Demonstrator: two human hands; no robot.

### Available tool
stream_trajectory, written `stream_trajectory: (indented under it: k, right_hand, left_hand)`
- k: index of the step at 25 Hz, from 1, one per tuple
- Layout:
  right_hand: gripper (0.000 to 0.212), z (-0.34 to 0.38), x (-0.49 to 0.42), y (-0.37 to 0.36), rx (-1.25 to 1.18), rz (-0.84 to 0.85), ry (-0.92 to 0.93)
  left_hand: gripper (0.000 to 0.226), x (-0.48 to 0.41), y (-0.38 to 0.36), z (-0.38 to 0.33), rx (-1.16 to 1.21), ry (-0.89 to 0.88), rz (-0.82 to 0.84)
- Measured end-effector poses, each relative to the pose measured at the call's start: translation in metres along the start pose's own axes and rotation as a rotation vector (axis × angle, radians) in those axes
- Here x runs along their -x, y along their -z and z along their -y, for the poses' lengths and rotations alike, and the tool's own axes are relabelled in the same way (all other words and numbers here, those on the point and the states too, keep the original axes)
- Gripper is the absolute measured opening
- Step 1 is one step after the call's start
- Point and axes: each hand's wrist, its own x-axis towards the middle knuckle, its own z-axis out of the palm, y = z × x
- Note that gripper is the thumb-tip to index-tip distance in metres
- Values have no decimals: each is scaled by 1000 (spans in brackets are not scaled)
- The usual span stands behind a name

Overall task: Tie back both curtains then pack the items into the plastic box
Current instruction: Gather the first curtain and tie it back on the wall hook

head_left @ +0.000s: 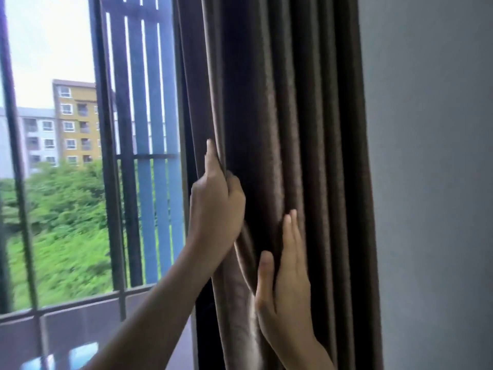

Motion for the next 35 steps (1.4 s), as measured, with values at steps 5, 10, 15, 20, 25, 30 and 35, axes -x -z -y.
stream_trajectory:
  k: [5,10,15,20,25,30,35]
  right_hand:
    - [85,-11,58,-14,7,197,-263]
    - [66,-8,112,-25,-12,513,-426]
    - [82,2,150,-49,104,440,-392]
    - [76,19,166,-65,137,448,-396]
    - [74,30,187,-71,128,593,-359]
    - [73,25,197,-70,96,765,-347]
    - [82,17,194,-56,58,918,-285]
  left_hand:
    - [56,87,12,55,-61,24,140]
    - [54,143,30,92,-96,150,254]
    - [43,151,53,115,-113,135,363]
    - [38,143,74,129,1,155,480]
    - [38,143,76,137,148,265,579]
    - [35,144,74,118,137,246,596]
    - [34,144,69,105,-130,156,623]
